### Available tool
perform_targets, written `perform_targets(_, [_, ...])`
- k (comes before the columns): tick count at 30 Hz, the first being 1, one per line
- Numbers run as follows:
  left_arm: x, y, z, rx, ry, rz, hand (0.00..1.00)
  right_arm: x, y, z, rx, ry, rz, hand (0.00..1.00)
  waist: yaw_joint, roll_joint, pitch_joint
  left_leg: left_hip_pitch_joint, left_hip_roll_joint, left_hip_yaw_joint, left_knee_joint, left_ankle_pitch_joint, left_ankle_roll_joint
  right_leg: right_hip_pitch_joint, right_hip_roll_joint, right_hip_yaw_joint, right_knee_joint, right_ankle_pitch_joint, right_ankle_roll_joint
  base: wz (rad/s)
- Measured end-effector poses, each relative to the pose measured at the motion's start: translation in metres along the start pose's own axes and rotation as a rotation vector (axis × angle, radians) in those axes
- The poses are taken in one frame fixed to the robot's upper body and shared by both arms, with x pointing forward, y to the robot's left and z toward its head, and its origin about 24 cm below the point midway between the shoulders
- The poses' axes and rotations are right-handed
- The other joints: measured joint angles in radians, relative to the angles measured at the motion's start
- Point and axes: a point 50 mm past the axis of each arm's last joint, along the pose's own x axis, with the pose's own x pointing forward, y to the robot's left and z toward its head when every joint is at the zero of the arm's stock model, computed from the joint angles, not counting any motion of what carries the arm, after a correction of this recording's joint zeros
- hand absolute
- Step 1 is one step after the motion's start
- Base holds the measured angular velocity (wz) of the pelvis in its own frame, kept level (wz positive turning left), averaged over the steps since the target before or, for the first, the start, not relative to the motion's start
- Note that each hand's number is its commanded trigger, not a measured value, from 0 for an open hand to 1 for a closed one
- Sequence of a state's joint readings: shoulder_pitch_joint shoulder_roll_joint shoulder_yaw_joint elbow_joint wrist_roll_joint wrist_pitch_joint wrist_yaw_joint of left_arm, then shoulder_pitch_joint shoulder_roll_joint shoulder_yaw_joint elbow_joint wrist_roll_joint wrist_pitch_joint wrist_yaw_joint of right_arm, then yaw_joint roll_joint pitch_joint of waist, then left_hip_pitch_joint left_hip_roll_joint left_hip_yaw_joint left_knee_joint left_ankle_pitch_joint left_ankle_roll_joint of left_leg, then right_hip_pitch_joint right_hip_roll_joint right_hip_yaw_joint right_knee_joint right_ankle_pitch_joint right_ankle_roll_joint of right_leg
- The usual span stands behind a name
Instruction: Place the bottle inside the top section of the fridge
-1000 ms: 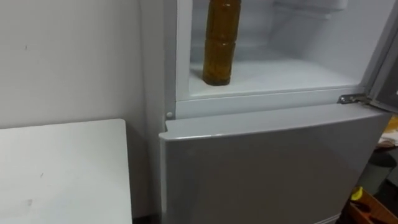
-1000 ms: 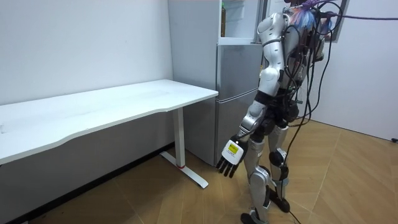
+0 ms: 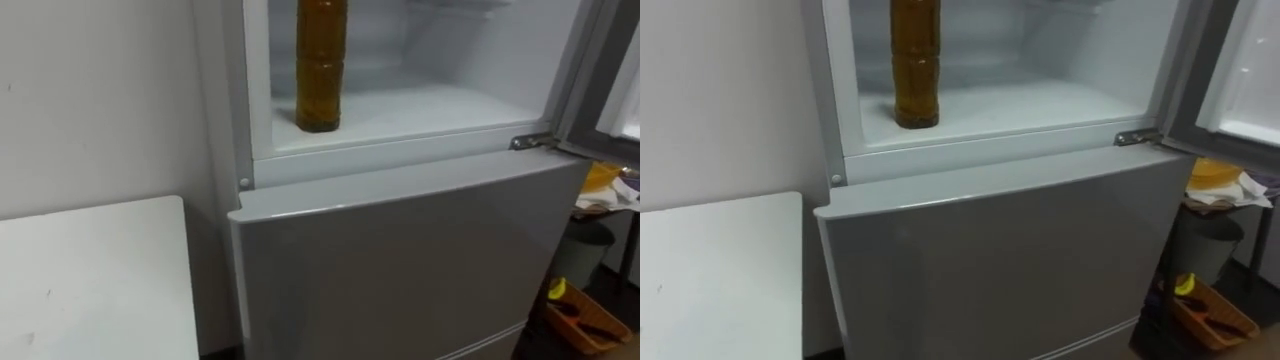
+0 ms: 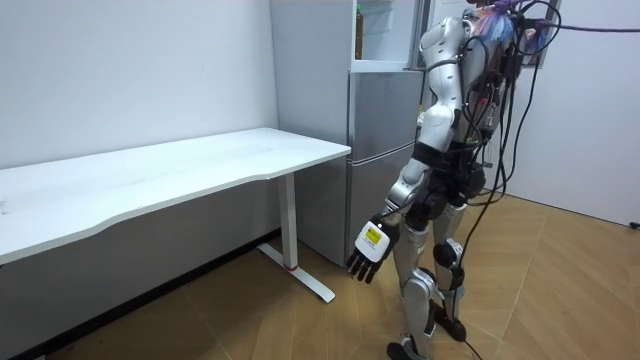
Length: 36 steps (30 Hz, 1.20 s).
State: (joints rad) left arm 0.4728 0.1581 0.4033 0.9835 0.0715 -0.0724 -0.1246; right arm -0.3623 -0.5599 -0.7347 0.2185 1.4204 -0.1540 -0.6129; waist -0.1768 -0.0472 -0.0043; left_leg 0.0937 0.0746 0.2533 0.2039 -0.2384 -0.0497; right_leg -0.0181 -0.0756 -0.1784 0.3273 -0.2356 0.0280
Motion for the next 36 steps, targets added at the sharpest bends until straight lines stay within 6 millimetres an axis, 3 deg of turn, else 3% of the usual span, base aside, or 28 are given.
perform_targets(3, [0.002,-0.006,0.001,-0.008,-0.003,-0.025,0.0,-0.004,0.003,0.001,-0.03,-0.009,0.03,0.0,0.023,0.013,-0.0012,0.001,0.0,0.012,0.0,0.0,0.0,-0.021,0.002,0.02,0.019,0.0,-0.001,-0.19])
perform_targets(10, [0.005,-0.012,0.003,-0.014,0.002,-0.042,0.0,-0.014,-0.009,0.0,-0.14,-0.021,0.046,0.0,0.046,0.009,0.001,0.007,-0.002,0.012,0.001,0.0,0.0,-0.024,0.0,0.025,0.035,-0.004,-0.003,-0.03])
perform_targets(18, [0.008,-0.02,0.005,0.013,0.012,-0.08,0.0,-0.05,-0.036,-0.008,-0.308,0.003,0.107,0.0,0.052,0.0,0.0066,0.005,0.002,0.017,0.019,0.0,0.0,-0.038,0.005,0.042,0.034,-0.004,-0.008,-0.05])
perform_targets(28, [0.009,-0.029,0.007,0.074,0.007,-0.112,0.0,-0.073,-0.047,-0.005,-0.269,-0.026,0.157,0.0,0.092,0.015,0.0084,0.004,0.004,0.019,0.02,-0.001,0.0,-0.038,0.009,0.05,0.034,0.002,-0.011,-0.03])
perform_targets(36, [0.01,-0.038,0.008,0.128,0.02,-0.15,0.0,-0.095,-0.05,-0.031,-0.241,0.061,0.277,0.0,0.103,0.038,0.0021,-0.017,0.006,0.019,0.018,-0.001,0.0,-0.071,0.025,0.088,0.036,0.021,-0.017,-0.15])
